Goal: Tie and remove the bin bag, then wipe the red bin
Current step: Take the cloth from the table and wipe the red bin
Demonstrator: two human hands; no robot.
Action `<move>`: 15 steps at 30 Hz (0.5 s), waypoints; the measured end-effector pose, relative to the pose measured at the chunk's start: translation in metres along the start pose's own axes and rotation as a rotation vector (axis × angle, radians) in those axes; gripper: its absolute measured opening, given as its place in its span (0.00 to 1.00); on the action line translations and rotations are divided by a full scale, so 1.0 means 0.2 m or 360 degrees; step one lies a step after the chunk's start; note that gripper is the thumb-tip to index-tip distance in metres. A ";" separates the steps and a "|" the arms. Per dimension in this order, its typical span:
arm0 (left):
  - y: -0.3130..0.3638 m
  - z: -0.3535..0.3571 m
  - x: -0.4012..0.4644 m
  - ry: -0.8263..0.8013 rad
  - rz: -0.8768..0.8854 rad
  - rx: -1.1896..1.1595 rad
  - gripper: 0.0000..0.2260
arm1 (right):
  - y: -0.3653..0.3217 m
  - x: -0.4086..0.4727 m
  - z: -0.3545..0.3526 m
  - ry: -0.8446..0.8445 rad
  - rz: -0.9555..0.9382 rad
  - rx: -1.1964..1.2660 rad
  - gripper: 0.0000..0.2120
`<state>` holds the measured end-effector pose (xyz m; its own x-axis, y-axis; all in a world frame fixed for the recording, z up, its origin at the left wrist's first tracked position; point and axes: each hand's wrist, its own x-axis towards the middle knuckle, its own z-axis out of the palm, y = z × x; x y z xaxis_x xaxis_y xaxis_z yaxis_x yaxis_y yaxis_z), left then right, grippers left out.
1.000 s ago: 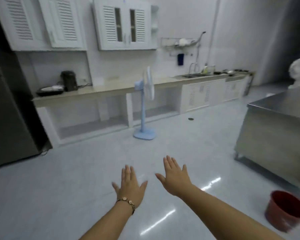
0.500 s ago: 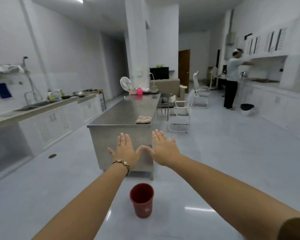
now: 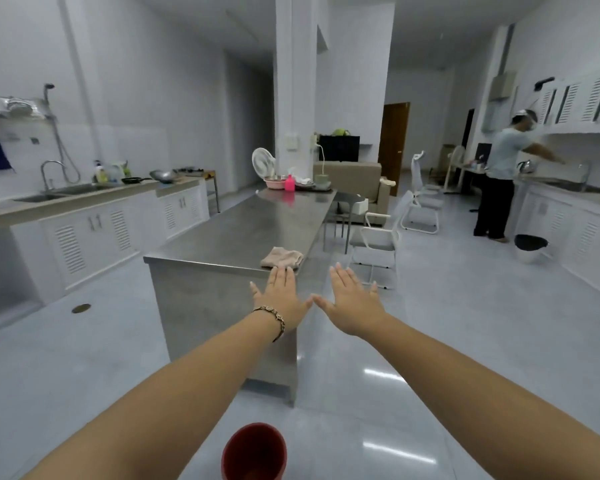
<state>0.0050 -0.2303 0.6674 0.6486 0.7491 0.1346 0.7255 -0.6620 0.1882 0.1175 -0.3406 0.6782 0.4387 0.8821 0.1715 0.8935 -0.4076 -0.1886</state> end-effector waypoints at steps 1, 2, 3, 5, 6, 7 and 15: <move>-0.02 0.02 0.15 -0.0010 0.0005 0.0000 0.38 | 0.02 0.16 0.00 0.0014 -0.0015 -0.0004 0.37; -0.04 0.04 0.31 -0.0017 0.0001 -0.0016 0.37 | 0.05 0.33 0.00 0.0020 -0.0023 0.0006 0.37; -0.06 0.05 0.46 -0.0034 -0.0011 -0.0038 0.37 | 0.07 0.49 -0.01 0.0012 -0.0028 0.0023 0.37; -0.10 0.07 0.74 -0.0103 -0.0046 -0.0056 0.36 | 0.11 0.77 0.00 -0.0042 -0.0055 0.0037 0.36; -0.11 0.08 0.87 -0.0133 -0.0056 -0.0045 0.35 | 0.13 0.89 0.00 -0.0063 -0.0079 0.0028 0.36; -0.12 0.09 0.99 -0.0157 -0.0056 -0.0026 0.33 | 0.16 1.01 0.02 -0.0081 -0.0103 0.0024 0.36; -0.21 0.34 1.76 -0.0249 -0.0137 0.0143 0.33 | 0.38 1.91 0.28 -0.0209 -0.0273 0.0056 0.36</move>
<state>0.2187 0.0587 0.6401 0.6058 0.7950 -0.0322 0.7931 -0.6001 0.1040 0.3482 -0.0214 0.6742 0.2619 0.9620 0.0769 0.9491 -0.2422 -0.2013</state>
